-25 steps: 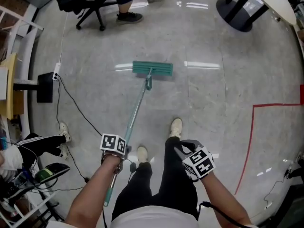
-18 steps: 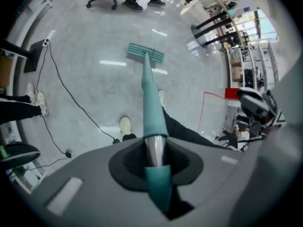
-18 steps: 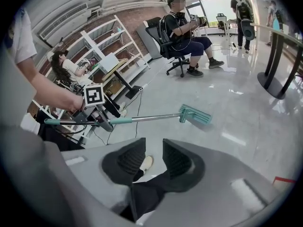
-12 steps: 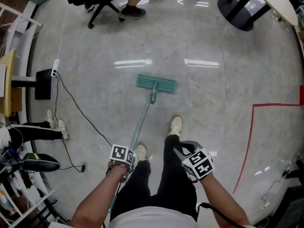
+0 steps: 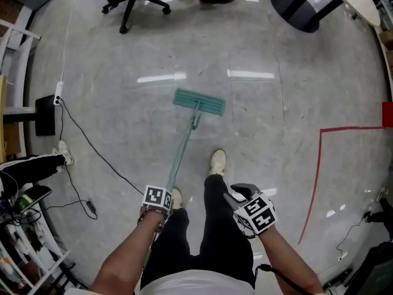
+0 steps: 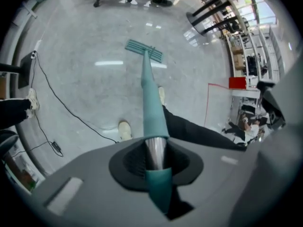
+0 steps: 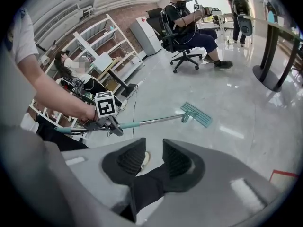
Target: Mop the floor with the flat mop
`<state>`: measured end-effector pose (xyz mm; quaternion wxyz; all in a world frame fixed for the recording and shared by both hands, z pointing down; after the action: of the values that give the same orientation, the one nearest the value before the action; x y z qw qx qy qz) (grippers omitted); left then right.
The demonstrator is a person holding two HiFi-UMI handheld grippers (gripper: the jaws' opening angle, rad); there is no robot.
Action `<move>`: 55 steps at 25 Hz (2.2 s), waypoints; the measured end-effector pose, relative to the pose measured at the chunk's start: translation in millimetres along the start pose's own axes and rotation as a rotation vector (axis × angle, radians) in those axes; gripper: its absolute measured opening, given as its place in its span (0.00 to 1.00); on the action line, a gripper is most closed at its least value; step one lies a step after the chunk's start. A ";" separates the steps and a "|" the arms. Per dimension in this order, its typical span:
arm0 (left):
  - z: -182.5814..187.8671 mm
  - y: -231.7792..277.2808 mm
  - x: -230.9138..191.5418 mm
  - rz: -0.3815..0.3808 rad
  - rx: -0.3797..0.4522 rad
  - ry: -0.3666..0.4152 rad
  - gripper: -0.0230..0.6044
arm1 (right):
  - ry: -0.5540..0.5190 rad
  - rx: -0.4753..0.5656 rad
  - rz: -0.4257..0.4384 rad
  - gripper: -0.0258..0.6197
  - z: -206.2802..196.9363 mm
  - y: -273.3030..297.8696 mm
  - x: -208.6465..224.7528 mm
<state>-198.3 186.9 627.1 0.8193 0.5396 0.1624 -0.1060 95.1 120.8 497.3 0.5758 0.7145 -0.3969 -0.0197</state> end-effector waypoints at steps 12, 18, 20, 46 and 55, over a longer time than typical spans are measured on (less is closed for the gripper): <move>12.9 -15.1 15.6 -0.043 0.002 -0.039 0.15 | 0.025 -0.006 0.018 0.21 2.5 -5.6 28.3; 22.3 -25.5 22.8 -0.031 0.026 -0.028 0.15 | 0.021 0.004 0.032 0.21 11.8 -7.1 33.5; 39.6 -23.0 25.2 -0.036 0.044 -0.011 0.15 | 0.019 0.005 0.033 0.21 12.4 -8.4 36.7; 202.0 -7.7 83.9 -0.180 0.137 -0.115 0.15 | 0.119 -0.008 0.004 0.21 -26.2 -30.1 85.7; 306.6 -40.2 103.6 -0.172 0.144 -0.125 0.15 | 0.152 0.007 -0.024 0.21 -28.9 -39.6 101.1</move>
<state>-70.0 -110.4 665.4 0.7748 0.5736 0.1488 -0.2205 199.9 85.3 517.2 0.6016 0.7206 -0.3436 0.0291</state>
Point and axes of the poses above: the fingertips, and each gripper's own axes: y forward along the fingers, x to its right, z out of its top, the point moved 9 cm from there along -y, backward along the fingers, and after that the axes turned 1 degree about -x, right-handed, at the moved point
